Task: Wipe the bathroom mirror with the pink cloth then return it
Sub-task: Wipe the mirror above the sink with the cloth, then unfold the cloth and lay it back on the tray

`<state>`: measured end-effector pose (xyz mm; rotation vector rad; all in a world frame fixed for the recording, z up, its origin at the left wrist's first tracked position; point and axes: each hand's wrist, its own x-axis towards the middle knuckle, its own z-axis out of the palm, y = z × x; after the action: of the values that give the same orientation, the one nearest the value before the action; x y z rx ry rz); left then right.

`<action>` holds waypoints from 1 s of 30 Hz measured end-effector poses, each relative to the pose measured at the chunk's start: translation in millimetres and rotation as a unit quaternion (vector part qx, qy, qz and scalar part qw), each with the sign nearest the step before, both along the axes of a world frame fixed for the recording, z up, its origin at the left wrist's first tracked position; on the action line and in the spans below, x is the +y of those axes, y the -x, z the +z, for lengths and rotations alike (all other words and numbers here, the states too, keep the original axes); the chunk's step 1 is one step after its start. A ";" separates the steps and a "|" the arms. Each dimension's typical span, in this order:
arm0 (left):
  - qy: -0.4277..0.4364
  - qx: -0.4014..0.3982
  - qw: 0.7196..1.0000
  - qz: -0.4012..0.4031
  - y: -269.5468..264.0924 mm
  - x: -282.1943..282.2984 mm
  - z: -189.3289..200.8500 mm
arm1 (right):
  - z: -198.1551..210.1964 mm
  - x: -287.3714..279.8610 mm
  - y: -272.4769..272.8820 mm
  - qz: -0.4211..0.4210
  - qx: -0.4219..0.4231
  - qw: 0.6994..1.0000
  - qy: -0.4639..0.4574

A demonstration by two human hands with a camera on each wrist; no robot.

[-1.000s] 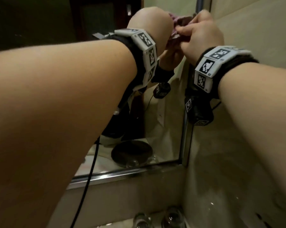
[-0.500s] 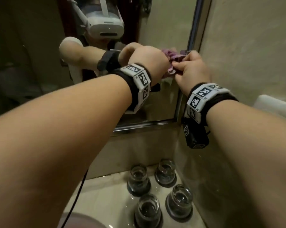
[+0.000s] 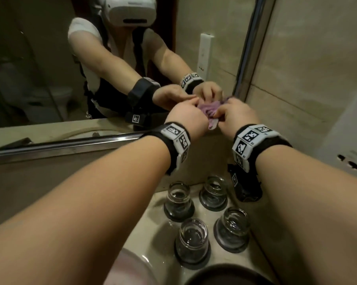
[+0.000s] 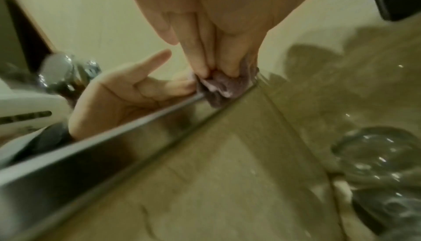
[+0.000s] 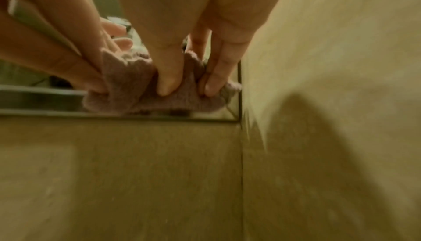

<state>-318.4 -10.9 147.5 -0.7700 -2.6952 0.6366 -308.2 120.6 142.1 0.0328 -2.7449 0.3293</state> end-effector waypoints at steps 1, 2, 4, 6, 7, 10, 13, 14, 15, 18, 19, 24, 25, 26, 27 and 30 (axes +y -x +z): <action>0.045 -0.009 0.998 -0.030 -0.9 0.1 -5.6 | -5.4 -1.8 -1.0 -0.004 -0.023 1.000 -0.011; 0.065 -0.005 0.997 -0.047 -4.3 1.4 -13.2 | -10.1 -3.2 -2.2 -0.010 -0.033 0.999 -0.011; 0.053 -0.021 0.997 -0.044 -3.9 1.8 -20.2 | -14.1 -4.6 -3.3 -0.020 -0.031 0.999 -0.002; -0.005 -0.041 0.999 -0.019 -7.8 0.1 -16.9 | -12.5 -6.1 -2.6 -0.023 -0.040 0.999 -0.002; -0.024 -0.055 0.998 -0.013 -10.7 -1.7 -15.7 | -9.8 -8.0 -2.8 -0.022 -0.051 0.998 -0.005; -0.043 -0.069 0.997 0.004 -22.3 -9.2 -13.9 | -0.5 -16.5 -9.4 0.003 -0.078 0.997 -0.015; -0.078 -0.042 0.996 -0.013 -36.5 -35.3 -5.9 | 12.3 -28.8 -23.8 0.039 -0.067 0.997 -0.013; -0.095 -0.021 0.995 -0.024 -45.5 -45.5 -2.5 | 18.0 -33.0 -30.2 0.052 -0.059 0.997 -0.013; -0.123 -0.010 0.992 -0.030 -55.2 -55.5 2.2 | 25.6 -37.2 -38.0 0.063 -0.054 0.996 -0.016; -0.270 -0.020 0.962 -0.028 -89.7 -82.3 20.6 | 52.7 -51.6 -70.1 0.095 -0.048 0.994 -0.016; -0.336 -0.032 0.941 -0.026 -102.8 -91.4 26.4 | 60.7 -56.9 -83.3 0.107 -0.042 0.993 -0.006; -0.521 -0.141 0.839 -0.067 -179.4 -138.7 51.1 | 84.9 -90.2 -163.6 0.155 -0.022 0.984 0.086; -0.523 -0.150 0.836 -0.071 -194.4 -147.7 55.4 | 87.3 -97.7 -180.4 0.157 -0.021 0.983 0.091; -0.521 -0.151 0.837 -0.074 -207.7 -155.7 57.8 | 88.7 -104.8 -196.6 0.158 -0.020 0.983 0.094; -0.517 -0.150 0.840 -0.071 -221.2 -162.5 60.5 | 89.5 -111.8 -212.9 0.155 -0.021 0.983 0.097; -0.487 -0.150 0.858 -0.060 -262.1 -178.2 65.1 | 87.2 -131.7 -256.5 0.137 -0.034 0.984 0.112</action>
<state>-56.3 -189.1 212.6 -0.7371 -2.6585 -0.9143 -51.7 -11.1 229.3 0.3472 -2.7526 0.7254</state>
